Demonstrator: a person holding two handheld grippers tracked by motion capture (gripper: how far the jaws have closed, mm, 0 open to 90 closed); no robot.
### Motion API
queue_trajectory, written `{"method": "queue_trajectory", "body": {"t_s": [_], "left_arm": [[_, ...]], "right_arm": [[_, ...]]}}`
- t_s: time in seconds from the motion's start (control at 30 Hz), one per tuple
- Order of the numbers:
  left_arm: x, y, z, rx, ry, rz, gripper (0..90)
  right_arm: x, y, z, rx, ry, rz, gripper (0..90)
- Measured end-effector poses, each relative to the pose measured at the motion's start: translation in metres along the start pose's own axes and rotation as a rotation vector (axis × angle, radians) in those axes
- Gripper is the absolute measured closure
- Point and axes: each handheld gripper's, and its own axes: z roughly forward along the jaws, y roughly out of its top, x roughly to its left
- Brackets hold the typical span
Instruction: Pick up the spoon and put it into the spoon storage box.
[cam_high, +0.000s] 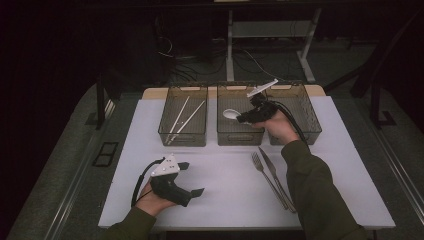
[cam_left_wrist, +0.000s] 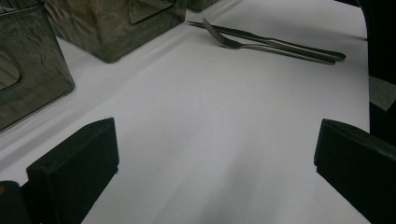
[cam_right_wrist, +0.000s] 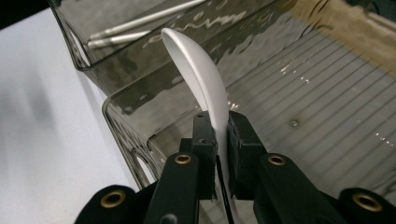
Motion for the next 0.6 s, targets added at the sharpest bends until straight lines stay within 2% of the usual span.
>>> {"method": "queue_trajectory", "body": {"t_s": [0.27,0.6], "left_arm": [[0.0,0.0,0.0,0.0,0.001,0.0,0.0],[0.0,0.0,-0.001,-0.001,0.0,0.002,0.0]], "right_arm": [[0.005,-0.006,0.019,0.075,0.002,-0.011,82.4],[0.005,-0.006,0.017,0.093,0.002,-0.003,81.0]]}}
